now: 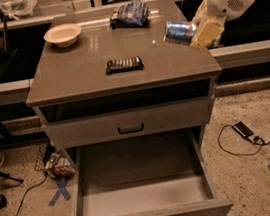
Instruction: Place redbull can into middle drawer
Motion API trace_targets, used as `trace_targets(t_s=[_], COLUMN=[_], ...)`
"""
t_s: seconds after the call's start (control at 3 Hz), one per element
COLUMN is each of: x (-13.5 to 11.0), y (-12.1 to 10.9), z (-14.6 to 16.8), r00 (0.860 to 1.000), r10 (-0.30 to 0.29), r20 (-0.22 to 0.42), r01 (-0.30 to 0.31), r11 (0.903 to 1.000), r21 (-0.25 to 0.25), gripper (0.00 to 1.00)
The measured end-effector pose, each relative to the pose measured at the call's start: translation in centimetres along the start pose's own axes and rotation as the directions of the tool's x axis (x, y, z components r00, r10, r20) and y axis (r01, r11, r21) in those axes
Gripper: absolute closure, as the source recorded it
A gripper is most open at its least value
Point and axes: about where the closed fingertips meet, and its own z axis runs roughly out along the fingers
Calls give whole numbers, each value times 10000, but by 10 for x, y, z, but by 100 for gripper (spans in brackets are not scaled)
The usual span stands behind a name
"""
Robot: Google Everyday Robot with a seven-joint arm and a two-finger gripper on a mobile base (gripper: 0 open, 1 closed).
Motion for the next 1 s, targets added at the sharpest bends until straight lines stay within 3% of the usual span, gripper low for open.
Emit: trace_targets(t_s=[0.33, 0.67, 1.0], x=[18, 19, 37], y=[62, 63, 78], z=[43, 47, 62], r00=[9987, 9980, 9919], r10=[412, 503, 1189], r20=[-300, -374, -441], r01=[-448, -548, -1240], r11=[9903, 9898, 9821], r21=[-1312, -1317, -1421], gripper=[100, 100, 100])
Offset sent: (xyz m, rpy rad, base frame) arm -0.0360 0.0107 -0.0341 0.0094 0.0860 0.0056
